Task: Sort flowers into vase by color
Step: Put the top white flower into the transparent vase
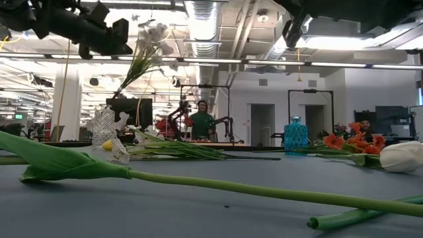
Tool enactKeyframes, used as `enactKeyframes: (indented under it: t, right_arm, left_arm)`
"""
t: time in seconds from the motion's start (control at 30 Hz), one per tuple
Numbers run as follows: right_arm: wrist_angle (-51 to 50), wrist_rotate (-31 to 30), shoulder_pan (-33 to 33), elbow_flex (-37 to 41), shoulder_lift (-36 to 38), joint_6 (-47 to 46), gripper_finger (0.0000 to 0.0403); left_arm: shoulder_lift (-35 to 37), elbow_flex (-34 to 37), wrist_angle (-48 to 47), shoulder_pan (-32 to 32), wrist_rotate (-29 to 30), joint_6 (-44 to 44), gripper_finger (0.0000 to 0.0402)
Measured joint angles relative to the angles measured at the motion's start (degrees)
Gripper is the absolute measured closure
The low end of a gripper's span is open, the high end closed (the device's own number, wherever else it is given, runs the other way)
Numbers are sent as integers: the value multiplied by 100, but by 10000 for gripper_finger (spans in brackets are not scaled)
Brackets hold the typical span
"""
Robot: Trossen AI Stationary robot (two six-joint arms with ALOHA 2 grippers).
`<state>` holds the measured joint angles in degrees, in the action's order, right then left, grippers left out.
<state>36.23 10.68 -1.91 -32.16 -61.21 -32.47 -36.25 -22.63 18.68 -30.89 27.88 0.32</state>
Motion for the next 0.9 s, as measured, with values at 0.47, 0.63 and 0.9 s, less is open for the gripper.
enactKeyframes:
  t: [0.47, 0.63, 0.9]
  right_arm:
    - [2, 2, 0, 0, 0, 0, 353]
    - [2, 2, 0, -2, 2, 0, 353]
    - [0, 2, 0, 0, 2, 4, 353]
  left_arm:
    - [515, -2, -887, 2, -34, -101, 401]
    - [610, -2, -1408, 7, -163, -52, 396]
    - [336, -2, -2206, 8, -1159, -335, 316]
